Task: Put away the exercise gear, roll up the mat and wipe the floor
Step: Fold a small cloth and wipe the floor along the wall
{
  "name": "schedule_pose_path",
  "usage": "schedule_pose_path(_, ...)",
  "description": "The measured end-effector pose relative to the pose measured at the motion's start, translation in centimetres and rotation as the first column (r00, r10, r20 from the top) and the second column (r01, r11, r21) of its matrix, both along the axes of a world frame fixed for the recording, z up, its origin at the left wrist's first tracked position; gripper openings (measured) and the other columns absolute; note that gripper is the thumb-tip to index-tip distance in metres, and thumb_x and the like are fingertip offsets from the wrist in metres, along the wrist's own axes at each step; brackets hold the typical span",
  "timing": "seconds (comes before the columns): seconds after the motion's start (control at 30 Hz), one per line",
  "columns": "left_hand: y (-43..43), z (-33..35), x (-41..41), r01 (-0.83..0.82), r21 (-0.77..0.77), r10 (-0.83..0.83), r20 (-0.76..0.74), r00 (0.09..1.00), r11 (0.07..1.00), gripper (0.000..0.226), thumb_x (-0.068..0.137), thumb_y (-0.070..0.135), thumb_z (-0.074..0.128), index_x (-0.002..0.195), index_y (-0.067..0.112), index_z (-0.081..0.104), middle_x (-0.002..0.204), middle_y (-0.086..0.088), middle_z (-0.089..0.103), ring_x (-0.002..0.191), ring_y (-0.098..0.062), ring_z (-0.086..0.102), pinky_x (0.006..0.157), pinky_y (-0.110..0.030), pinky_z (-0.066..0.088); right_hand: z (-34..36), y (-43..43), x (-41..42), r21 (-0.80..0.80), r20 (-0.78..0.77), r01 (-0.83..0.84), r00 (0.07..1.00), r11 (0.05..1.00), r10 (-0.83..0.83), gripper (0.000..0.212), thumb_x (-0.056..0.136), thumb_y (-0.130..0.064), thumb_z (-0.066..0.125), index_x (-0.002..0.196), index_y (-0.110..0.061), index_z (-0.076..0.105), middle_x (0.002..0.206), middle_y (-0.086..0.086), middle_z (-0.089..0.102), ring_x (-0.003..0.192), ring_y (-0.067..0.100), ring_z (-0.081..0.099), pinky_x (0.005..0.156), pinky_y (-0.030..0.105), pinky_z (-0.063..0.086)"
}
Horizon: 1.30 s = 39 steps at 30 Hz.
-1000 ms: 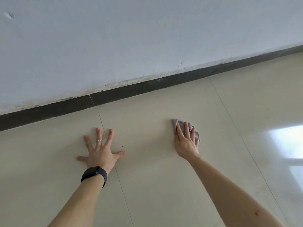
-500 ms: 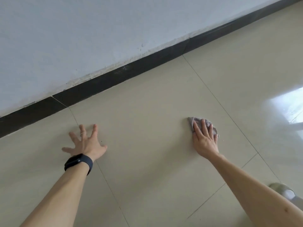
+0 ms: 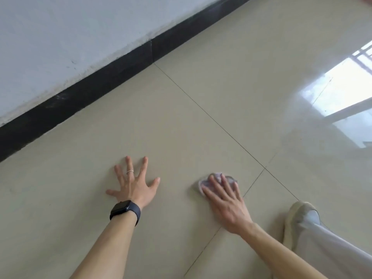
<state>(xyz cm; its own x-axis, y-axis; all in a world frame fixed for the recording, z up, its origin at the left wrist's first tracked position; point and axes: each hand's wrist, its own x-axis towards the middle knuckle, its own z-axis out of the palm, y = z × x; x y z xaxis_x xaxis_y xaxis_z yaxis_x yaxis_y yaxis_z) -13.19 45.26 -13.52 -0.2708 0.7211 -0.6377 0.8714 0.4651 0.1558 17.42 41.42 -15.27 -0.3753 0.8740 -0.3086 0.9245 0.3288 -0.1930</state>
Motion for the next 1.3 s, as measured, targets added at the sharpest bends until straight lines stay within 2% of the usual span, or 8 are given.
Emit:
schedule_pose_path(0.17, -0.4, -0.3, 0.5, -0.012, 0.026, 0.013, -0.045, 0.999, 1.0, 0.08, 0.086, 0.078, 0.035, 0.146, 0.058, -0.014, 0.16, 0.01, -0.031, 0.148, -0.026, -0.026, 0.103, -0.078, 0.02, 0.6, 7.8, 5.9, -0.078, 0.075, 0.558, 0.83, 0.826, -0.553, 0.059, 0.101, -0.033, 0.028, 0.152, -0.049, 0.004, 0.165, -0.006, -0.01, 0.15, 0.031, -0.012, 0.117, 0.062, 0.005)
schedule_pose_path(0.33, -0.4, -0.4, 0.4, -0.028, 0.051, 0.03, -0.033, 0.999, 0.998, 0.081, 0.084, 0.079, 0.039, 0.146, 0.061, -0.012, 0.159, 0.013, -0.031, 0.148, -0.024, -0.026, 0.103, -0.079, 0.019, 0.7, -1.5, -4.1, 0.001, -0.007, -0.093, 0.996, 0.996, 0.093, 0.072, 0.085, -0.021, 0.046, 0.15, -0.04, 0.022, 0.162, 0.002, 0.016, 0.148, 0.04, 0.012, 0.11, 0.065, 0.021)
schedule_pose_path(0.47, -0.3, -0.6, 0.1, -0.049, 0.076, 0.051, -0.027, 0.998, 0.996, 0.083, 0.081, 0.08, 0.044, 0.144, 0.065, -0.007, 0.159, 0.017, -0.028, 0.149, -0.022, -0.023, 0.103, -0.079, 0.019, -0.3, 0.2, -4.9, -0.013, -0.091, -0.541, 0.838, 0.841, 0.538, 0.07, 0.091, -0.027, 0.048, 0.15, -0.049, 0.016, 0.165, -0.009, 0.007, 0.152, 0.026, 0.0, 0.119, 0.058, 0.001)
schedule_pose_path(0.6, -0.3, -0.5, 0.2, -0.061, 0.076, 0.064, -0.028, 0.998, 0.995, 0.083, 0.081, 0.08, 0.045, 0.143, 0.066, -0.008, 0.159, 0.017, -0.028, 0.148, -0.021, -0.025, 0.104, -0.077, 0.019, -0.7, 12.7, -0.6, -0.023, -0.028, 0.02, 0.999, 1.0, -0.021, 0.056, 0.102, -0.032, 0.032, 0.152, -0.048, 0.012, 0.165, -0.009, -0.006, 0.151, 0.024, -0.012, 0.119, 0.058, 0.002)
schedule_pose_path(0.77, 0.6, 0.5, 0.4, -0.059, 0.038, 0.062, -0.056, 0.997, 0.998, 0.084, 0.082, 0.079, 0.046, 0.146, 0.063, -0.007, 0.161, 0.014, -0.025, 0.15, -0.025, -0.019, 0.106, -0.066, 0.03, 1.5, 19.1, 0.3, -0.208, 0.046, 0.485, 0.872, 0.849, -0.487, 0.057, 0.101, -0.033, 0.022, 0.153, -0.047, 0.004, 0.164, -0.007, -0.014, 0.149, 0.029, -0.016, 0.117, 0.062, -0.002)
schedule_pose_path(0.9, 1.0, 0.9, 0.7, -0.132, 0.025, 0.132, -0.002, 0.991, 0.991, 0.095, 0.082, 0.073, 0.055, 0.149, 0.055, -0.009, 0.161, 0.016, -0.024, 0.151, -0.024, -0.017, 0.107, -0.064, 0.032, 1.2, 14.0, -6.1, -0.138, -0.031, 0.05, 0.998, 0.989, -0.055, 0.063, 0.099, -0.029, 0.029, 0.152, -0.048, -0.001, 0.163, -0.006, -0.018, 0.148, 0.028, -0.024, 0.116, 0.061, -0.007)
schedule_pose_path(1.07, 1.0, 0.5, 0.5, -0.217, 0.024, 0.217, -0.004, 0.976, 0.976, 0.112, 0.078, 0.069, 0.062, 0.155, 0.035, -0.013, 0.159, 0.022, -0.025, 0.151, -0.018, -0.016, 0.11, -0.065, 0.026, -0.5, 17.7, -12.1, -0.027, -0.075, -0.617, 0.786, 0.786, 0.614, 0.07, 0.097, -0.024, 0.04, 0.15, -0.051, 0.004, 0.164, -0.01, -0.009, 0.15, 0.023, -0.017, 0.119, 0.052, -0.009)
schedule_pose_path(1.3, 4.3, 1.7, 1.6, -0.338, 0.037, 0.339, -0.048, 0.94, 0.941, 0.107, 0.076, 0.066, 0.062, 0.151, 0.048, -0.014, 0.164, 0.005, -0.011, 0.15, -0.03, -0.003, 0.111, -0.061, 0.026, 0.5, 32.9, -8.2, -0.124, 0.034, 0.325, 0.946, 0.937, -0.324, 0.065, 0.094, -0.028, 0.029, 0.152, -0.048, 0.007, 0.164, -0.01, -0.014, 0.149, 0.026, -0.02, 0.117, 0.058, -0.006)
